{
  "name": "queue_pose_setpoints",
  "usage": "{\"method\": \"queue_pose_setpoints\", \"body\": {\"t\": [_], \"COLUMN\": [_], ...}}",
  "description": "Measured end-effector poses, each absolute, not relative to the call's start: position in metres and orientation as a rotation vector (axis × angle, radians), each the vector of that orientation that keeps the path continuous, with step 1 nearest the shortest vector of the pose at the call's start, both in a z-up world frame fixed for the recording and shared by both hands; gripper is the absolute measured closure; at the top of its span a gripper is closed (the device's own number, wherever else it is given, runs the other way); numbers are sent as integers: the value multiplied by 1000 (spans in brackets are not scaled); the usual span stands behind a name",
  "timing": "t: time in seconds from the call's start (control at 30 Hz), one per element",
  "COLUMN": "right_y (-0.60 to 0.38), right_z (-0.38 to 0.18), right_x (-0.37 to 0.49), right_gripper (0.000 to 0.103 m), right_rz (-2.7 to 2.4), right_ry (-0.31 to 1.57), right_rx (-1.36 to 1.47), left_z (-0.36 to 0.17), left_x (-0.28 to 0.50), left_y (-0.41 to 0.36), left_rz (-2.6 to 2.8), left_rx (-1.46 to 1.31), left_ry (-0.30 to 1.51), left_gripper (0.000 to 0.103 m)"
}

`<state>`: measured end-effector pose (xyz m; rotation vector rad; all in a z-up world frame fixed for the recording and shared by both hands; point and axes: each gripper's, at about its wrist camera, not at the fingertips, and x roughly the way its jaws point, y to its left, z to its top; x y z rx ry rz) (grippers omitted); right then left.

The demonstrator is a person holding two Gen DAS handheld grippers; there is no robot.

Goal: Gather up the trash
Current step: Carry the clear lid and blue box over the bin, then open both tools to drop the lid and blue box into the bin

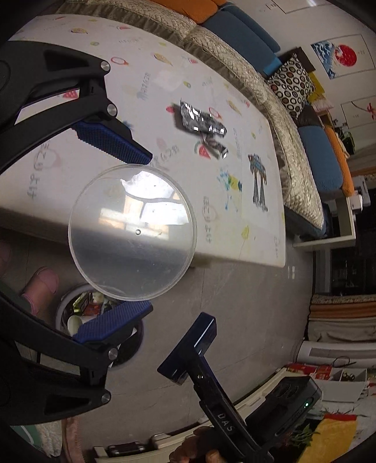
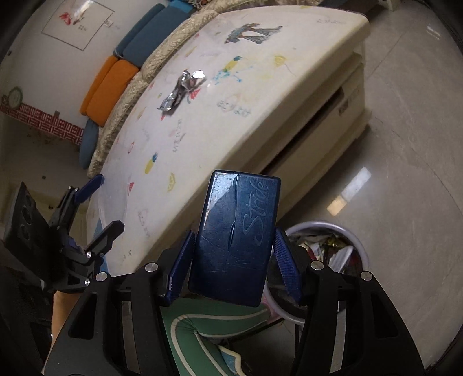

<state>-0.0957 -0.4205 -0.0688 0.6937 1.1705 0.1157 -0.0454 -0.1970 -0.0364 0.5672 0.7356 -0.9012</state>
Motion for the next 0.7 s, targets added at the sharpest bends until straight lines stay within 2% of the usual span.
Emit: {"method": "queue_pose_setpoints", "body": {"t": [0.43, 0.7], "right_y": [-448, -456], "right_z": [-226, -280], "right_x": [-171, -182], "right_gripper": [46, 46], "right_rz": [-15, -80], "right_ry": [1388, 1449], "right_rx": [917, 1003], "left_z": [-165, -233], "left_x": [-118, -137], "left_y": [-270, -297], "left_rz": [-1114, -1145], "left_rx": [743, 899], "left_ry": [945, 1046], "left_gripper": [12, 12]}}
